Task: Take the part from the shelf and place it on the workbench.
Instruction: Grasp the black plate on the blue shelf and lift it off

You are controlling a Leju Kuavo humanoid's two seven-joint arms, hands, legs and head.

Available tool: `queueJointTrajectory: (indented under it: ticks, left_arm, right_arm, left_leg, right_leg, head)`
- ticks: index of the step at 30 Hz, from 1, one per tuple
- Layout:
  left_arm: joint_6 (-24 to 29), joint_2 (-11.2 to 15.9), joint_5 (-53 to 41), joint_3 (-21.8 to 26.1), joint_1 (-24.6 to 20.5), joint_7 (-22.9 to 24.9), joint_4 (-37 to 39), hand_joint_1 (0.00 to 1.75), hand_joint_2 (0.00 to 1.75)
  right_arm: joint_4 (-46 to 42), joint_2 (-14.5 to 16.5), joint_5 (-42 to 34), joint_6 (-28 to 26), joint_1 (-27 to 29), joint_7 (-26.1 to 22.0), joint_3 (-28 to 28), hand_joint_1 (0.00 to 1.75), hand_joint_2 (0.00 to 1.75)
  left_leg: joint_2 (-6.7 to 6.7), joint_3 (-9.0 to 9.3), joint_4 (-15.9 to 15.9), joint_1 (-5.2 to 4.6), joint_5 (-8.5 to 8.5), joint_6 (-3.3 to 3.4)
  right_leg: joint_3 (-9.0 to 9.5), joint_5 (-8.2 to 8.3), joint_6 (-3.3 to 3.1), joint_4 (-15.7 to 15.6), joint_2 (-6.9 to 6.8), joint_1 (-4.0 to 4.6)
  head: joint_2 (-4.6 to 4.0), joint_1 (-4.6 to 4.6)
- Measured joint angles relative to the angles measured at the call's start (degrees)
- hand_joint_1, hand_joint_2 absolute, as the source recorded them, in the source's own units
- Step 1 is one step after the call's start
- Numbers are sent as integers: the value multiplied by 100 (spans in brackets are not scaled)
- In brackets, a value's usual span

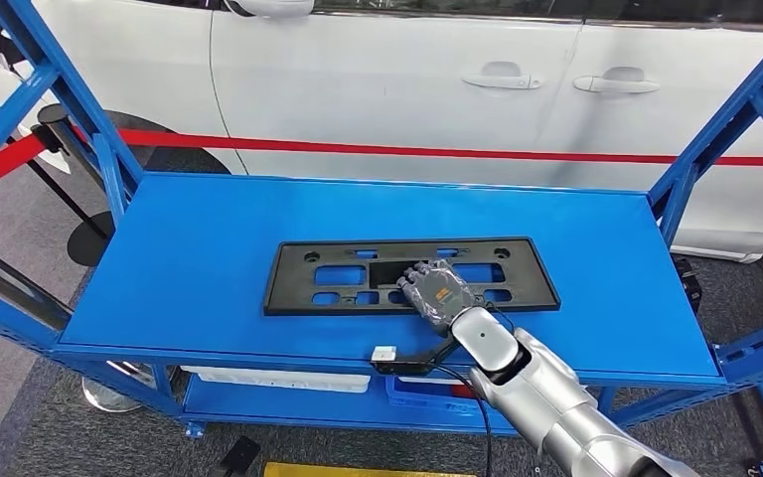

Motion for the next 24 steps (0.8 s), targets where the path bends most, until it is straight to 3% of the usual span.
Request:
queueJointTrajectory:
  ticks: [2, 4, 6, 8, 10, 12, 14, 16, 17, 19, 21, 23, 24]
  left_arm:
    - [1, 0, 15, 6, 0, -6, 0, 0, 0]
    - [26, 0, 39, 15, -4, -13, 0, 0, 0]
    - [72, 0, 68, 28, -3, -14, 0, 0, 0]
    - [126, 0, 96, 41, 0, -15, 0, 0, 0]
    - [202, 0, 120, 51, 3, -26, 0, 0, 87]
    - [288, 0, 142, 67, 8, -43, 0, 0, 175]
    - [387, 0, 151, 81, 18, -52, 0, 0, 175]
    - [493, 0, 152, 86, 29, -65, 0, 0, 175]
    - [533, 1, 155, 89, 30, -80, 0, 0, 175]
    - [593, 4, 161, 93, 27, -138, 0, 0, 87]
    - [634, 11, 167, 95, 16, -216, 0, 0, 87]
    - [664, 16, 168, 95, 4, -276, 0, 0, 175]
    - [679, 16, 167, 96, -2, -294, 0, 0, 175]
  right_arm:
    - [-41, -5, -275, 26, 12, -239, -80, 175, 175]
    - [-158, -19, -697, 42, 39, -578, -203, 175, 175]
    - [-405, -45, -1306, 45, 105, -1009, -380, 175, 175]
    - [-833, -95, -1960, 161, 191, -1348, -615, 175, 175]
    - [-1511, -187, -2721, 470, 272, -1550, -899, 175, 175]
    - [-2273, -281, -3573, 822, 343, -1732, -1216, 175, 175]
    - [-2980, -368, -4498, 1171, 442, -1949, -1533, 175, 175]
    - [-3675, -461, -5520, 1599, 554, -2065, -1830, 175, 175]
    - [-4005, -497, -5974, 1814, 594, -2052, -1972, 175, 175]
    - [-4652, -554, -6766, 2219, 638, -1984, -2274, 175, 175]
    - [-5191, -602, -7467, 2598, 696, -1932, -2552, 175, 175]
    - [-5612, -652, -8136, 3004, 842, -1864, -2777, 175, 175]
    - [-5787, -670, -8422, 3207, 936, -1813, -2862, 175, 175]
  left_leg:
    - [-8, 22, 13, 0, -21, -13]
    - [-17, 35, 40, -9, -54, -51]
    - [-17, 17, 59, -24, -74, -106]
    - [-11, 10, 52, -21, -77, -169]
    - [-6, -18, 137, -4, -166, -235]
    - [-4, -213, 594, 6, -459, -279]
    - [-4, -574, 1391, 8, -821, -302]
    - [-3, -773, 1789, 8, -872, -304]
    - [-3, -716, 1646, 7, -722, -291]
    - [-3, -401, 924, 2, -290, -240]
    - [-7, -107, 303, -20, -72, -186]
    - [-17, -14, 126, -40, -98, -151]
    - [-16, -1, 94, -25, -105, -124]
  right_leg:
    - [142, 348, -14, -380, -1, -14]
    - [505, 724, -54, -1187, -1, -8]
    - [675, 831, -88, -1605, 6, 13]
    - [669, 819, -125, -1626, 23, 30]
    - [685, 830, -186, -1658, 22, 15]
    - [703, 836, -241, -1681, 7, -5]
    - [706, 824, -270, -1676, -5, 5]
    - [719, 805, -283, -1665, -7, 17]
    - [732, 792, -282, -1657, -2, 20]
    - [769, 755, -262, -1645, 12, 23]
    - [784, 723, -224, -1626, 22, 43]
    - [779, 718, -174, -1626, 18, 56]
    - [777, 711, -144, -1632, 15, 54]
  head:
    - [0, 0]
    - [0, 0]
    - [0, -1]
    - [0, -2]
    - [0, -2]
    - [0, -2]
    - [0, -2]
    - [0, -2]
    - [0, -2]
    - [0, -2]
    - [0, -2]
    - [0, -1]
    - [0, -1]
